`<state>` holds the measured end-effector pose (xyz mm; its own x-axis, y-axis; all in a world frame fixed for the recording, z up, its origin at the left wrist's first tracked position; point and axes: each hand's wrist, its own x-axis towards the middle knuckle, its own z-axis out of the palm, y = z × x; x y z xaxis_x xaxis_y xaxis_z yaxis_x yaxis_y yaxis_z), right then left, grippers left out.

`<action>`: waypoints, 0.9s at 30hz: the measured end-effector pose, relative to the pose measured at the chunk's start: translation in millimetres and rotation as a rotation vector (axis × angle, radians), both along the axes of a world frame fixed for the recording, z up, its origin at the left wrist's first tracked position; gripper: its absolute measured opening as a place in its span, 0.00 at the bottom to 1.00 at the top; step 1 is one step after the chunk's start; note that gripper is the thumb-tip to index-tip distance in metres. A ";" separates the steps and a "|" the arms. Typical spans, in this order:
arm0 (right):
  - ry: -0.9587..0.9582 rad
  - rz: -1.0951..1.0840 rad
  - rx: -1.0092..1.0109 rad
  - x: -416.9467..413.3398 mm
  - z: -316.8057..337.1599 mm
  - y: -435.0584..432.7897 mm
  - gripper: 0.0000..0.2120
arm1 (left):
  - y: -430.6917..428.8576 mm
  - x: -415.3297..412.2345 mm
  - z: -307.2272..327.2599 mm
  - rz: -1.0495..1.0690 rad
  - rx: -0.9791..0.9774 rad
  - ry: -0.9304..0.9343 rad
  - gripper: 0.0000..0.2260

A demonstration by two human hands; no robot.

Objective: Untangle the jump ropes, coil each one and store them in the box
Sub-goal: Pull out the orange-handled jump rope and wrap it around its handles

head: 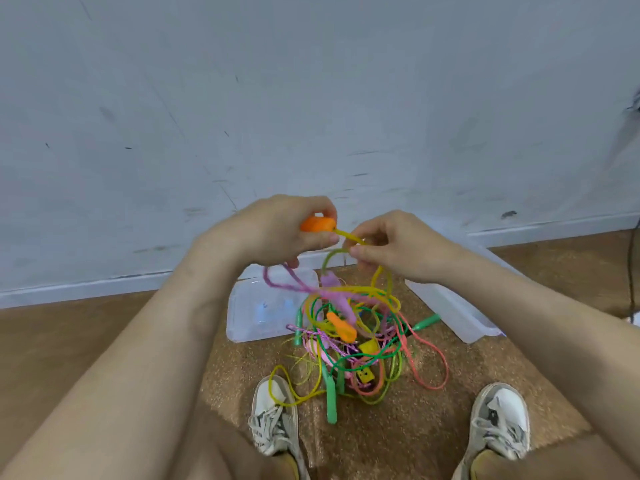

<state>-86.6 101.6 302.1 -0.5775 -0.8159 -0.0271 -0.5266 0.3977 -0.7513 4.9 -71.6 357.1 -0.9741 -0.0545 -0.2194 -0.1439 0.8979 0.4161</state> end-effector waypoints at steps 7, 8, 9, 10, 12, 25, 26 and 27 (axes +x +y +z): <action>0.035 0.017 0.032 4.7 14.2 -9.8 0.07 | 3.9 4.1 13.3 0.155 -0.364 0.229 0.08; -0.024 0.011 0.006 3.2 15.8 -9.6 0.08 | 3.2 5.0 14.0 0.174 -0.380 0.328 0.09; -0.106 0.001 -0.025 0.8 17.6 -8.9 0.08 | 2.1 6.0 15.0 0.192 -0.371 0.429 0.09; -0.196 -0.007 -0.042 -1.8 17.2 -8.3 0.09 | 1.1 7.2 15.6 0.213 -0.350 0.529 0.09; -0.339 0.003 -0.003 -5.2 8.0 -8.0 0.09 | -4.1 9.3 14.2 0.275 -0.308 0.720 0.10; -0.276 -0.187 -0.480 7.3 44.4 -18.6 0.07 | -22.9 8.0 -8.5 0.190 0.184 -0.103 0.20; -0.304 -0.179 -0.532 11.9 52.0 -19.3 0.07 | -11.9 6.0 -6.7 0.143 0.391 -0.036 0.19; -0.342 -0.182 -0.570 13.8 56.1 -18.8 0.06 | -1.9 4.6 -4.6 0.111 0.590 -0.005 0.15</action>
<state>-72.8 82.8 358.1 -0.7421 -0.6477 0.1725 -0.1848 -0.0497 -0.9815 9.5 -73.5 352.5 -0.9685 -0.0235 -0.2480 -0.2267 0.4952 0.8386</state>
